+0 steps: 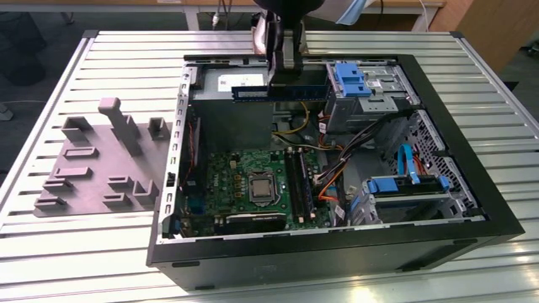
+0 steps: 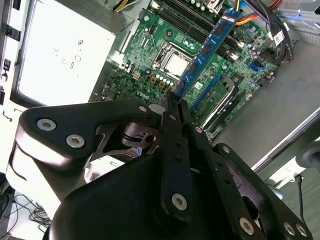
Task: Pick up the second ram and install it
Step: 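Pick up the second ram and move it above second insertion slot, then insert the second ram into the second slot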
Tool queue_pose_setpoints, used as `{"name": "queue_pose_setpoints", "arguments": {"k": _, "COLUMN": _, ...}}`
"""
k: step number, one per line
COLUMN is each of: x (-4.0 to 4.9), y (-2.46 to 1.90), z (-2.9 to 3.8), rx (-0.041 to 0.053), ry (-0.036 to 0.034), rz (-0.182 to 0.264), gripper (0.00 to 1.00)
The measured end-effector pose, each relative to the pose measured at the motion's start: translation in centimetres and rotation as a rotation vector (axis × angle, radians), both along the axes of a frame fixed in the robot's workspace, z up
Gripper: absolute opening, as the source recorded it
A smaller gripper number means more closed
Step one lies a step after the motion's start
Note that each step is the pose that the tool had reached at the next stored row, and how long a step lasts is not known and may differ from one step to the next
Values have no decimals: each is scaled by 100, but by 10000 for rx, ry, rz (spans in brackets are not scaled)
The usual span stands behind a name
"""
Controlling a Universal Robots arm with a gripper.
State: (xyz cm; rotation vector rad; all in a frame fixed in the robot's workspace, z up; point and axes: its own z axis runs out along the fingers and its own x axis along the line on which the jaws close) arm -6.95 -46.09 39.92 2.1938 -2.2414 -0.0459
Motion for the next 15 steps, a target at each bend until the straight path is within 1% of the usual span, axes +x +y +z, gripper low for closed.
{"name": "queue_pose_setpoints", "arguments": {"k": 9, "x": 79, "y": 0, "z": 0, "rx": -1, "ry": 0, "rz": 0, "gripper": 14}}
{"name": "queue_pose_setpoints", "arguments": {"k": 15, "x": 85, "y": 0, "z": 0, "rx": 0, "ry": 0, "rz": 0, "gripper": 14}}
